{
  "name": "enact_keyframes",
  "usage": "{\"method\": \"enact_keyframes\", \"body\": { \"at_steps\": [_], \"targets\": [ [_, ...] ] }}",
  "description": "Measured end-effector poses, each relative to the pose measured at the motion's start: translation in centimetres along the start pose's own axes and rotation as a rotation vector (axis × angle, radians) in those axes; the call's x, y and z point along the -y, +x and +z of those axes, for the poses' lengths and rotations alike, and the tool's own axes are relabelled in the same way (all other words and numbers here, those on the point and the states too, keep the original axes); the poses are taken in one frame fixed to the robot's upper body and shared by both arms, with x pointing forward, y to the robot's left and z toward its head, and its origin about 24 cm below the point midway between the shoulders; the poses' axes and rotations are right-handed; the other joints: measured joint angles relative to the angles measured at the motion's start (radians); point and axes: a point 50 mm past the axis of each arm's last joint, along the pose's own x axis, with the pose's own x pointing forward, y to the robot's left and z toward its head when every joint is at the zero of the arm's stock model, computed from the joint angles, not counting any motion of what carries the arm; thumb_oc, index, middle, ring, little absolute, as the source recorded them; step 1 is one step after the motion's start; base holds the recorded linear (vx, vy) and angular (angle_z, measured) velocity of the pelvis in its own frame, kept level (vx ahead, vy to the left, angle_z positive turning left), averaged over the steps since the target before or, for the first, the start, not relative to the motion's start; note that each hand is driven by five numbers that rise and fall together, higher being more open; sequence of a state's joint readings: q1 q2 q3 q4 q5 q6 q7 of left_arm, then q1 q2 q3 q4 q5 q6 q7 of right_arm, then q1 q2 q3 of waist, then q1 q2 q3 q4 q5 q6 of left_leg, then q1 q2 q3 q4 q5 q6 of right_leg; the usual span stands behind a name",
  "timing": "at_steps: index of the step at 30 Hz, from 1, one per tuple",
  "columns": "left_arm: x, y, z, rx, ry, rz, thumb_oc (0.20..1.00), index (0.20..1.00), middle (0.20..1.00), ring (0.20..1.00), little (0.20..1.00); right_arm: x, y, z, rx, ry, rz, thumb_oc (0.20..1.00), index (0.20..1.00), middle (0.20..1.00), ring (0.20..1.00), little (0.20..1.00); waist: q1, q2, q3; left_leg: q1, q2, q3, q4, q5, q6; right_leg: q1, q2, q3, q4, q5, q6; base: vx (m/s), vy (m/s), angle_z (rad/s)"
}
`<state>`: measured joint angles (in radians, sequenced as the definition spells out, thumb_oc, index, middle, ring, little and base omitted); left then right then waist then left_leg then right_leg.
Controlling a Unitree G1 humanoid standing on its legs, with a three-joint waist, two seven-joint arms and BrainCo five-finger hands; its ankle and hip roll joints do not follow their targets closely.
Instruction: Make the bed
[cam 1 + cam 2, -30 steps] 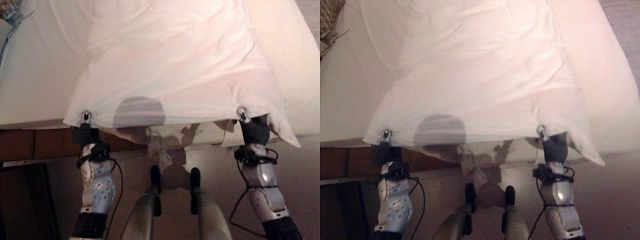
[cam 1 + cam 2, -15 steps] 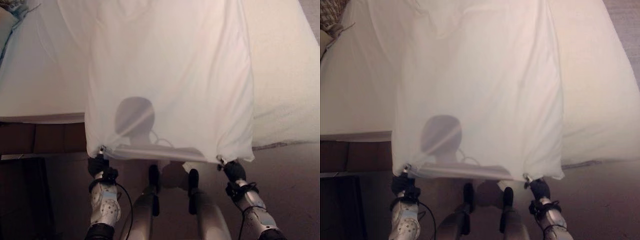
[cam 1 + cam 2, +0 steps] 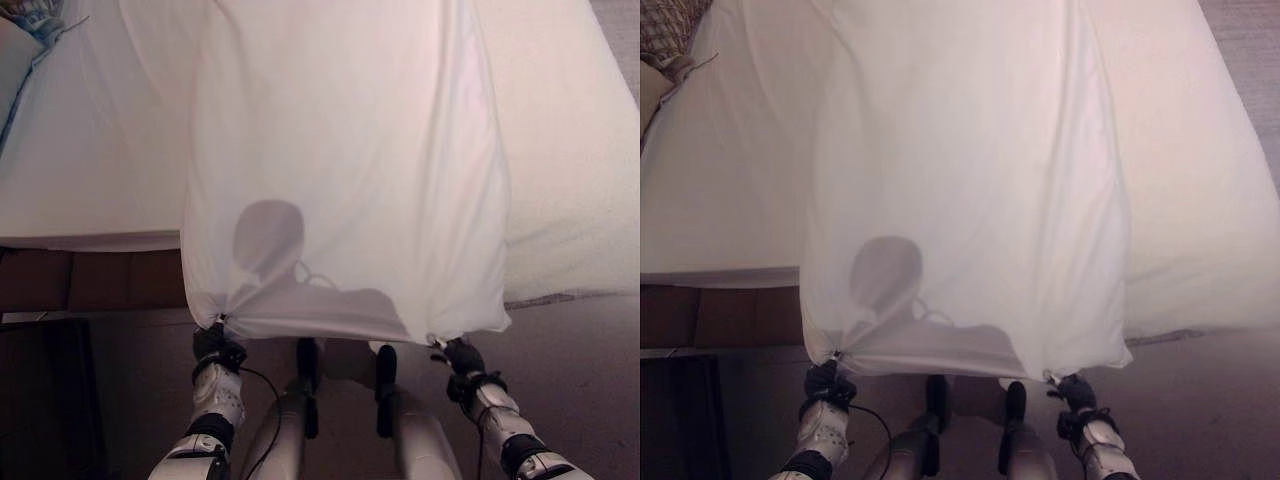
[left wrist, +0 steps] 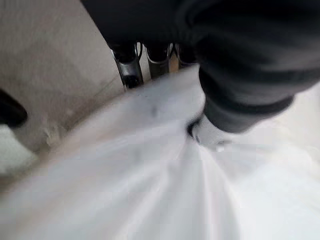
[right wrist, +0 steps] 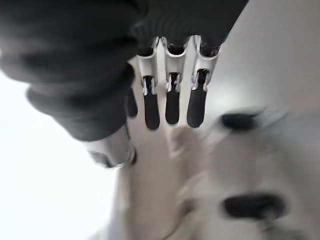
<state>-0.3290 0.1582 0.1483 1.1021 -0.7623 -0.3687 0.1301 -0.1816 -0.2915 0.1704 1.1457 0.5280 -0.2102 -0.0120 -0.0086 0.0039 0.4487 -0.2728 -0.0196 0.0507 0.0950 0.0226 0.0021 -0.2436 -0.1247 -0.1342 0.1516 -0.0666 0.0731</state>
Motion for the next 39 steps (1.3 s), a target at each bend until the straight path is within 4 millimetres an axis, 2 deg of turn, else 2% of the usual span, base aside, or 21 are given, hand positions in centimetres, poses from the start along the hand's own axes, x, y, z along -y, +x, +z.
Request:
{"method": "enact_keyframes", "body": {
  "at_steps": [1, 2, 4, 5, 8, 9, 12, 14, 18, 21, 25, 26, 27, 30, 31, 32, 33, 35, 37, 39],
  "targets": [
    [-0.6, -0.1, -0.5, -0.028, 0.015, 0.019, 1.000, 1.000, 1.000, 1.000, 1.000, 0.7, -0.6, -1.6, -0.047, -0.005, -0.029, 1.000, 1.000, 1.000, 1.000, 1.000, 0.000, 0.000, -0.017, 0.000, 0.001, 0.000, -0.004, 0.000, 0.000, 0.003, 0.002, -0.004, -0.007, 0.002, -0.001, 0.02, -0.007, 0.05],
    [-1.0, -0.2, -0.8, -0.043, 0.022, 0.031, 1.000, 1.000, 1.000, 1.000, 1.000, 1.1, -0.8, -2.3, -0.069, -0.007, -0.042, 1.000, 1.000, 1.000, 1.000, 1.000, 0.000, 0.001, -0.024, 0.001, 0.002, 0.000, -0.004, 0.000, 0.000, 0.007, 0.002, -0.006, -0.013, 0.004, -0.001, 0.03, -0.010, 0.06],
    [-3.4, -1.0, -2.4, -0.115, 0.048, 0.111, 1.000, 1.000, 1.000, 1.000, 1.000, 1.7, -1.4, -3.8, -0.122, -0.020, -0.063, 1.000, 1.000, 1.000, 1.000, 1.000, 0.000, 0.002, -0.047, 0.003, 0.004, -0.001, -0.006, 0.000, 0.000, 0.017, 0.006, -0.011, -0.029, 0.011, -0.002, 0.00, 0.000, 0.00],
    [-6.1, -2.1, -3.9, -0.177, 0.094, 0.176, 1.000, 1.000, 1.000, 1.000, 1.000, 1.9, -1.6, -4.2, -0.137, -0.037, -0.066, 1.000, 1.000, 1.000, 1.000, 1.000, 0.000, 0.003, -0.056, 0.004, 0.006, -0.001, -0.009, 0.000, 0.000, 0.026, 0.010, -0.014, -0.045, 0.019, -0.004, 0.00, 0.000, 0.00],
    [-10.7, -4.8, -6.2, -0.293, 0.202, 0.275, 1.000, 1.000, 1.000, 1.000, 1.000, 2.0, -1.9, -4.7, -0.154, -0.076, -0.061, 1.000, 1.000, 1.000, 1.000, 1.000, 0.008, 0.004, -0.059, 0.007, 0.010, -0.005, -0.011, 0.002, -0.004, 0.041, 0.017, -0.022, -0.067, 0.031, -0.005, 0.02, -0.029, 0.10],
    [-12.2, -6.0, -7.0, -0.337, 0.296, 0.277, 1.000, 1.000, 1.000, 1.000, 1.000, 2.1, -2.1, -5.1, -0.168, -0.105, -0.060, 1.000, 1.000, 1.000, 1.000, 1.000, 0.009, 0.007, -0.064, 0.007, 0.011, -0.010, -0.016, 0.003, -0.007, 0.047, 0.016, -0.032, -0.077, 0.033, -0.006, 0.02, -0.014, 0.17],
    [-14.0, -7.5, -7.9, -0.391, 0.401, 0.275, 1.000, 1.000, 1.000, 1.000, 1.000, 2.2, -2.3, -5.8, -0.194, -0.134, -0.059, 1.000, 1.000, 1.000, 1.000, 1.000, 0.032, 0.008, -0.084, 0.008, 0.010, -0.024, -0.033, 0.016, -0.013, 0.047, 0.014, -0.042, -0.077, 0.033, -0.006, 0.03, -0.015, 0.16],
    [-14.2, -8.0, -8.2, -0.414, 0.495, 0.225, 1.000, 1.000, 1.000, 1.000, 1.000, 2.3, -2.3, -5.8, -0.194, -0.146, -0.060, 1.000, 1.000, 1.000, 1.000, 1.000, 0.051, 0.010, -0.103, 0.015, 0.010, -0.025, -0.051, 0.022, -0.014, 0.045, 0.014, -0.043, -0.077, 0.033, -0.004, 0.01, -0.005, 0.04],
    [-12.7, -7.2, -7.7, -0.369, 0.585, 0.098, 1.000, 1.000, 1.000, 1.000, 1.000, 1.9, -2.1, -5.2, -0.166, -0.144, -0.047, 1.000, 1.000, 1.000, 1.000, 1.000, 0.052, 0.007, -0.122, 0.017, 0.010, -0.027, -0.056, 0.026, -0.014, 0.042, 0.014, -0.044, -0.069, 0.032, -0.003, 0.00, -0.010, 0.00],
    [-9.7, -5.8, -5.7, -0.238, 0.709, -0.103, 1.000, 1.000, 1.000, 1.000, 1.000, 1.6, -1.8, -3.7, -0.087, -0.139, -0.036, 1.000, 1.000, 1.000, 1.000, 1.000, 0.051, 0.007, -0.122, 0.016, 0.008, -0.032, -0.067, 0.042, -0.011, 0.038, 0.014, -0.048, -0.069, 0.033, -0.003, 0.01, -0.025, 0.04],
    [-6.1, -4.7, -3.4, -0.080, 0.838, -0.299, 1.000, 1.000, 1.000, 1.000, 1.000, 0.6, -1.4, -0.2, 0.079, -0.142, 0.014, 1.000, 1.000, 1.000, 1.000, 1.000, 0.048, 0.007, -0.122, 0.012, 0.006, -0.032, -0.071, 0.045, -0.010, 0.032, 0.016, -0.053, -0.068, 0.035, -0.008, 0.00, -0.005, 0.01],
    [-4.9, -4.4, -2.5, -0.028, 0.882, -0.370, 1.000, 1.000, 1.000, 1.000, 1.000, 0.2, -1.4, 1.5, 0.157, -0.150, 0.040, 1.000, 1.000, 1.000, 1.000, 1.000, 0.048, 0.006, -0.122, 0.004, 0.006, -0.032, -0.071, 0.046, -0.009, 0.027, 0.016, -0.053, -0.068, 0.036, -0.007, 0.00, 0.000, 0.00],
    [-4.2, -4.3, -2.2, -0.004, 0.898, -0.406, 1.000, 1.000, 1.000, 1.000, 1.000, 0.0, -1.4, 2.3, 0.193, -0.153, 0.053, 1.000, 1.000, 1.000, 1.000, 1.000, 0.048, 0.006, -0.121, 0.000, 0.006, -0.031, -0.071, 0.046, -0.008, 0.022, 0.015, -0.052, -0.069, 0.036, -0.007, -0.05, 0.007, 0.02],
    [-0.3, -3.8, -0.5, 0.107, 0.982, -0.605, 1.000, 1.000, 1.000, 1.000, 1.000, -1.1, -1.3, 5.8, 0.328, -0.221, 0.151, 1.000, 1.000, 1.000, 1.000, 1.000, 0.049, 0.004, -0.120, -0.015, 0.004, -0.028, -0.070, 0.048, -0.006, 0.005, 0.013, -0.050, -0.067, 0.040, -0.006, -0.03, 0.002, -0.01],
    [0.1, -3.8, -0.2, 0.124, 0.979, -0.622, 1.000, 1.000, 1.000, 1.000, 1.000, -1.3, -1.3, 6.2, 0.342, -0.221, 0.160, 1.000, 1.000, 1.000, 1.000, 1.000, 0.049, 0.003, -0.120, -0.017, 0.003, -0.028, -0.070, 0.048, -0.006, 0.003, 0.013, -0.050, -0.067, 0.040, -0.006, -0.05, -0.009, -0.02],
    [1.8, -3.7, 0.5, 0.168, 0.984, -0.680, 1.000, 1.000, 1.000, 1.000, 1.000, -2.1, -1.2, 7.6, 0.385, -0.235, 0.196, 1.000, 1.000, 1.000, 1.000, 1.000, 0.047, 0.000, -0.118, -0.022, 0.002, -0.026, -0.070, 0.048, -0.005, -0.004, 0.012, -0.048, -0.065, 0.040, -0.005, -0.07, -0.006, -0.04],
    [2.3, -3.9, 0.4, 0.171, 1.006, -0.723, 1.000, 1.000, 1.000, 1.000, 1.000, -2.1, -1.2, 7.4, 0.378, -0.250, 0.213, 1.000, 1.000, 1.000, 1.000, 1.000, 0.045, -0.001, -0.115, -0.025, 0.002, -0.025, -0.068, 0.050, -0.003, -0.007, 0.012, -0.047, -0.062, 0.040, -0.005, -0.13, 0.003, -0.02],
    [6.3, -4.1, 1.6, 0.263, 1.094, -0.913, 1.000, 1.000, 1.000, 1.000, 1.000, -4.0, -0.8, 9.5, 0.419, -0.318, 0.308, 1.000, 1.000, 1.000, 1.000, 1.000, 0.047, -0.006, -0.096, -0.054, 0.003, -0.026, -0.052, 0.050, -0.003, -0.036, 0.011, -0.045, -0.044, 0.038, -0.005, -0.09, 0.010, 0.00],
    [8.1, -4.2, 2.3, 0.291, 1.188, -1.019, 1.000, 1.000, 1.000, 1.000, 1.000, -5.2, -0.6, 11.2, 0.449, -0.337, 0.355, 1.000, 1.000, 1.000, 1.000, 1.000, 0.048, -0.008, -0.061, -0.058, 0.003, -0.026, -0.041, 0.050, -0.003, -0.042, 0.010, -0.043, -0.029, 0.035, -0.006, -0.04, 0.003, -0.01],
    [11.1, -4.3, 3.5, 0.340, 1.191, -1.104, 1.000, 1.000, 1.000, 1.000, 1.000, -7.2, -0.7, 14.1, 0.510, -0.338, 0.428, 1.000, 1.000, 1.000, 1.000, 1.000, 0.042, -0.010, -0.028, -0.091, 0.001, -0.023, -0.024, 0.051, -0.002, -0.085, 0.005, -0.039, 0.002, 0.033, -0.006, -0.09, 0.007, -0.05]
  ]
}}
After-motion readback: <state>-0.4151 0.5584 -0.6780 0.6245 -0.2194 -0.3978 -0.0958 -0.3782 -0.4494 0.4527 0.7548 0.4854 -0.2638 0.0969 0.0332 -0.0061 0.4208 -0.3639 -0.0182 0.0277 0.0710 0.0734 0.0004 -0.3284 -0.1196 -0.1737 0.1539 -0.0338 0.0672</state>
